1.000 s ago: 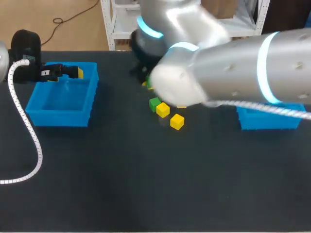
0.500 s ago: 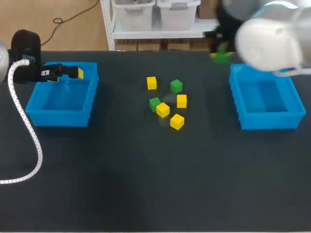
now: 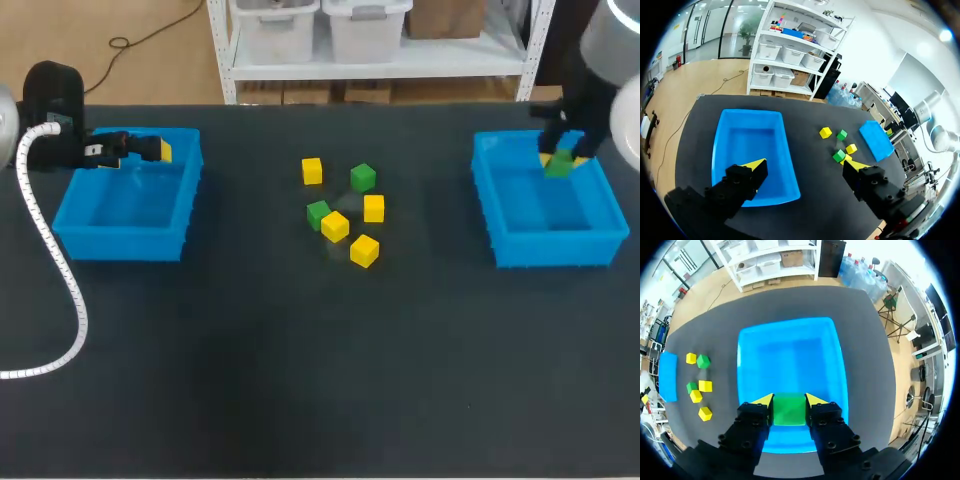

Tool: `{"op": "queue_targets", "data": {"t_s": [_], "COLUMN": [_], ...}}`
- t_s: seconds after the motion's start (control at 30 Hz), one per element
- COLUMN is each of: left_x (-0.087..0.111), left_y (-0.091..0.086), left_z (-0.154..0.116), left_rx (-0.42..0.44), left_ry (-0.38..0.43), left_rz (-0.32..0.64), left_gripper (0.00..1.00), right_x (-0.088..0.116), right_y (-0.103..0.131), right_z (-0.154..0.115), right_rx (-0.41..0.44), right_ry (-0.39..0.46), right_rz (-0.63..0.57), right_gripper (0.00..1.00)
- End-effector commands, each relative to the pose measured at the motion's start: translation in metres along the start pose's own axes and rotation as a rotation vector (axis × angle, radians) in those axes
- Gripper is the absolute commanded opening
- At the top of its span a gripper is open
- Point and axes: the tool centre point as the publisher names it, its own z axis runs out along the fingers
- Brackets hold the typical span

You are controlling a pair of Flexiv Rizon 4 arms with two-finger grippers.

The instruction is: Put the green cubes in the right bin and the yellow cubes in the left bin.

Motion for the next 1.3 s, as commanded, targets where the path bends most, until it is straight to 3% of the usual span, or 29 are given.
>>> {"op": "queue_targets", "data": {"t_s": [0.03, 0.27, 0.5, 0.73, 0.87, 1.1, 1.23, 1.3], "left_x": [0.001, 0.001, 0.001, 0.001, 0.001, 0.001, 0.001, 0.001], "left_y": [0.002, 0.002, 0.002, 0.002, 0.002, 0.002, 0.002, 0.002], "left_z": [0.0, 0.0, 0.0, 0.0, 0.0, 0.0, 0.0, 0.0], "left_rx": [0.012, 0.012, 0.012, 0.012, 0.012, 0.012, 0.012, 0.012], "left_ry": [-0.007, -0.007, -0.007, -0.007, -0.007, -0.007, -0.007, -0.007], "left_rz": [0.002, 0.002, 0.002, 0.002, 0.002, 0.002, 0.002, 0.002], "left_gripper": [1.0, 1.0, 1.0, 1.0, 1.0, 1.0, 1.0, 1.0], "right_x": [0.004, -0.009, -0.012, 0.01, 0.025, 0.049, 0.057, 0.057], "right_y": [0.001, 0.025, 0.116, 0.211, 0.251, 0.293, 0.302, 0.303], "right_z": [0.003, -0.012, -0.03, -0.019, -0.008, 0.025, 0.045, 0.052], "right_rx": [0.005, -0.014, -0.113, -0.188, -0.217, -0.247, -0.242, -0.283], "right_ry": [-0.242, -0.275, -0.302, -0.252, -0.211, -0.094, -0.042, -0.022], "right_rz": [0.0, -0.057, -0.267, -0.497, -0.578, -0.708, -0.741, -0.736], "right_gripper": [1.0, 1.0, 1.0, 1.0, 1.0, 1.0, 1.0, 1.0]}}
